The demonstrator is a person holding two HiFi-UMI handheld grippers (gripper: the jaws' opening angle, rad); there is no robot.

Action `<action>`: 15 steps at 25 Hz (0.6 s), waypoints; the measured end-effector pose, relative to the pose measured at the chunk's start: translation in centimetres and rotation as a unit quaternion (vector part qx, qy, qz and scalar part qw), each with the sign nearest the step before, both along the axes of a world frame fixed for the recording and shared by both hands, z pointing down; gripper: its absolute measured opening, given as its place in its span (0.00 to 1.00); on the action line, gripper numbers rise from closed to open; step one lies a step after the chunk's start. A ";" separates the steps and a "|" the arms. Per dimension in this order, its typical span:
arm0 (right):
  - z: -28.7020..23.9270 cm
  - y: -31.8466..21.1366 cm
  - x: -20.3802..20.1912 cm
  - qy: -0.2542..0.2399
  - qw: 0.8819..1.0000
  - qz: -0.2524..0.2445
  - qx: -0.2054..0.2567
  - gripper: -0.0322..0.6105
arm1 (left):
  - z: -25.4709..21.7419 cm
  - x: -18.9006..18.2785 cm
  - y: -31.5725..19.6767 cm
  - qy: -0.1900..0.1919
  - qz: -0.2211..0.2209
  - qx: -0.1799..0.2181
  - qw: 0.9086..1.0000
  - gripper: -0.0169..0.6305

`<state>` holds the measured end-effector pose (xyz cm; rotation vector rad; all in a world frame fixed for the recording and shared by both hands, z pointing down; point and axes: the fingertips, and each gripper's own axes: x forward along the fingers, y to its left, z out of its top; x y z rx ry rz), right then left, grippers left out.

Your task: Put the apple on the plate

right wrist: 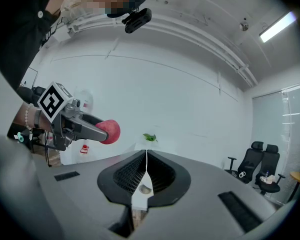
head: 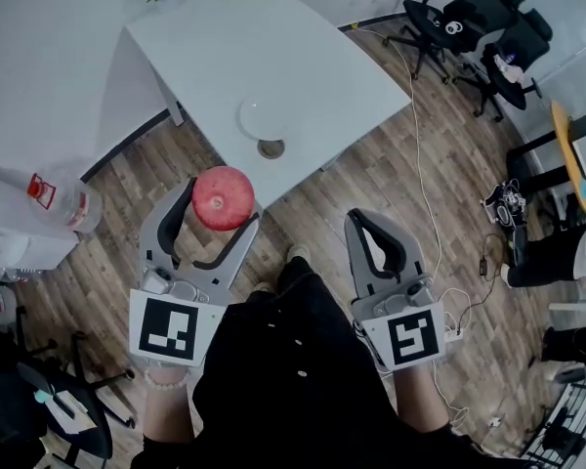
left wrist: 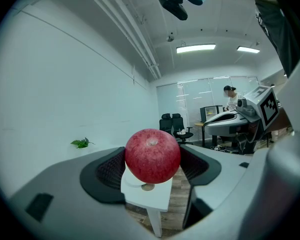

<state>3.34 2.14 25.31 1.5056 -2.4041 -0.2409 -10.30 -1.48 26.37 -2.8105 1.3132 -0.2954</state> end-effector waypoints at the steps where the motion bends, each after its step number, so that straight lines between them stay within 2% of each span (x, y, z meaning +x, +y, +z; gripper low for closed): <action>1: 0.0 -0.2 0.0 0.000 1.000 0.000 -0.001 0.12 | 0.0 0.1 -0.1 0.000 0.000 0.000 1.000 0.57; 15: 0.3 -6.2 -0.4 -0.005 0.999 -0.041 -0.003 0.12 | 0.5 0.4 -4.5 -0.014 -0.024 -0.005 1.000 0.57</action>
